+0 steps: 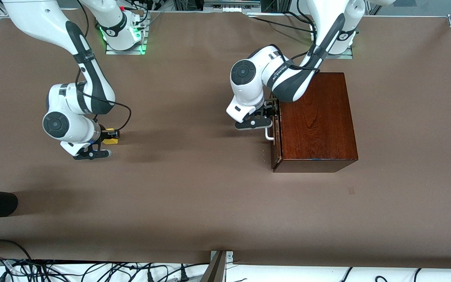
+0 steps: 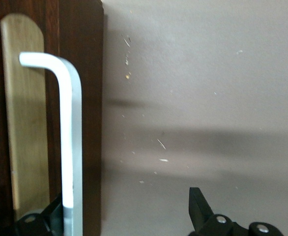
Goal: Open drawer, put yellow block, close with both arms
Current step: 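Grasp the yellow cube with the right gripper while the left gripper grips the handle, then pull the drawer handle out with the left gripper while the right gripper lifts the cube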
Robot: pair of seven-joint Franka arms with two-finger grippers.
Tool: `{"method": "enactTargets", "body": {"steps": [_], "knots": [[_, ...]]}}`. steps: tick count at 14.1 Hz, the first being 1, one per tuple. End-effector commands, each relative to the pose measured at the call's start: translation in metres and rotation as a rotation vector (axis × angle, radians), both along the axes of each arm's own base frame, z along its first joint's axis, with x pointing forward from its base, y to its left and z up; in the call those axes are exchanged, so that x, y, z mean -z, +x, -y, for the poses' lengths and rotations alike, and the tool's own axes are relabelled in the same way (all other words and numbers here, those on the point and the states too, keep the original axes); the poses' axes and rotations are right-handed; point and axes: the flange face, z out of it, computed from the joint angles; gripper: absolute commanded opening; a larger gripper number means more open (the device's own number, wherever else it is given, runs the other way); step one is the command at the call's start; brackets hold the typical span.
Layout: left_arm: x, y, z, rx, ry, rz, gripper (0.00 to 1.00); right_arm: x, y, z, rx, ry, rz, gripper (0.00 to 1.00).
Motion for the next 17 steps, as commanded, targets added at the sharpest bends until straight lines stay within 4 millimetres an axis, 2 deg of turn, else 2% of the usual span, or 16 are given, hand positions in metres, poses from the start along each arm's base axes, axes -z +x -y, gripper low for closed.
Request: {"method": "enactTargets", "body": {"steps": [1, 3, 8, 10, 14, 17], "knots": [[-0.006, -0.014, 0.019, -0.019, -0.041, -0.009, 1.00, -0.044, 0.015, -0.003, 0.020, -0.007, -0.033, 0.15], [-0.006, -0.020, 0.035, -0.035, -0.046, 0.000, 1.00, -0.074, 0.022, -0.004, 0.023, -0.013, -0.066, 0.15], [-0.011, -0.031, 0.066, -0.030, -0.071, 0.014, 1.00, -0.178, 0.032, -0.004, 0.031, -0.024, -0.139, 0.15], [-0.012, -0.036, 0.080, -0.025, -0.084, 0.013, 1.00, -0.210, 0.034, -0.006, 0.031, -0.022, -0.137, 0.15], [-0.005, -0.043, 0.104, -0.025, -0.098, 0.019, 1.00, -0.248, 0.030, -0.005, 0.028, -0.023, -0.156, 0.15], [-0.005, -0.043, 0.114, -0.021, -0.103, 0.029, 1.00, -0.250, 0.030, -0.003, 0.031, -0.025, -0.157, 0.15]]}}
